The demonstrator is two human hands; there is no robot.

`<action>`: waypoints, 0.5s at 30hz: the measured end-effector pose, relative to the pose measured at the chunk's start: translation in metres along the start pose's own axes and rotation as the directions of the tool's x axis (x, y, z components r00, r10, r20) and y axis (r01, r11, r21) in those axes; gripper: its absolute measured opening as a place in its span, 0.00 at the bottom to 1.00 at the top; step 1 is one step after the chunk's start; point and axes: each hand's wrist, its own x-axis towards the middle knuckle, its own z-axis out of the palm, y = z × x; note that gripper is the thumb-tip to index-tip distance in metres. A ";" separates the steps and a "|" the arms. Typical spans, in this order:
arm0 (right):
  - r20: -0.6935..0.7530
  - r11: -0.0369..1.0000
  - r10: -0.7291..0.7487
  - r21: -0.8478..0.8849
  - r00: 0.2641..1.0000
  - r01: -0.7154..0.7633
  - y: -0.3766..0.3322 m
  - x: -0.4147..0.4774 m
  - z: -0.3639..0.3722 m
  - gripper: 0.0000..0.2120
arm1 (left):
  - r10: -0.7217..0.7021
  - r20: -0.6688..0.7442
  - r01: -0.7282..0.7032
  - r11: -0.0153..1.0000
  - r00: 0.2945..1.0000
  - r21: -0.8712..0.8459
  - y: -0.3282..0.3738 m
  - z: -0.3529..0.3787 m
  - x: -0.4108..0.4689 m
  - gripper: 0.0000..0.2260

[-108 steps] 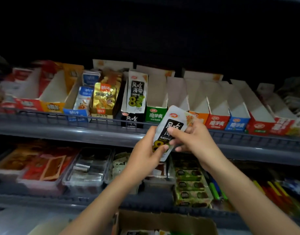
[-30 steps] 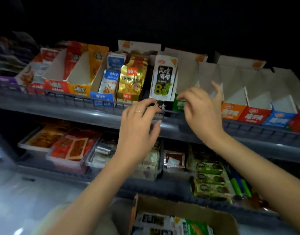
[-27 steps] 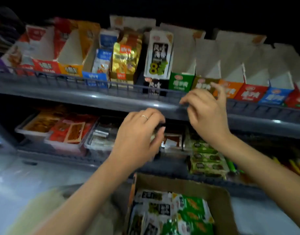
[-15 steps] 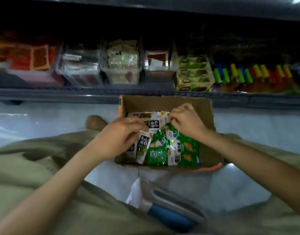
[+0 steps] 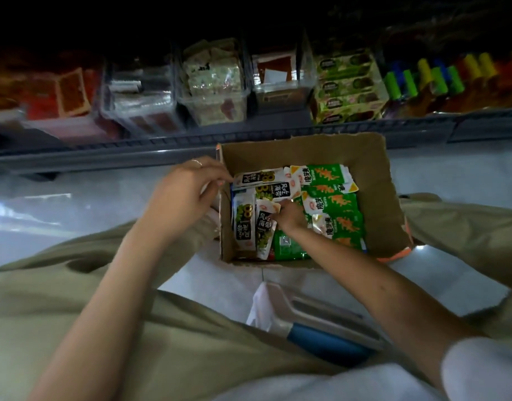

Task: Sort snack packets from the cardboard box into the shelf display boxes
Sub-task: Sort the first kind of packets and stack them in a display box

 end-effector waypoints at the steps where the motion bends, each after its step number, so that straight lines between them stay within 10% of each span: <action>1: -0.004 1.000 0.002 -0.019 1.000 -0.002 -0.002 -0.001 -0.003 0.10 | -0.017 0.002 0.017 1.000 1.000 0.006 -0.001 0.002 -0.001 0.13; 8: -0.070 0.996 -0.091 -0.005 0.993 0.091 -0.023 0.003 -0.065 0.12 | -0.219 0.160 0.243 0.959 0.962 -0.148 -0.013 0.029 0.000 0.10; 15: 0.116 0.807 -0.358 0.538 0.926 0.245 -0.100 -0.024 -0.109 0.04 | -0.264 0.277 0.361 0.841 0.924 -0.404 -0.003 0.045 0.019 0.22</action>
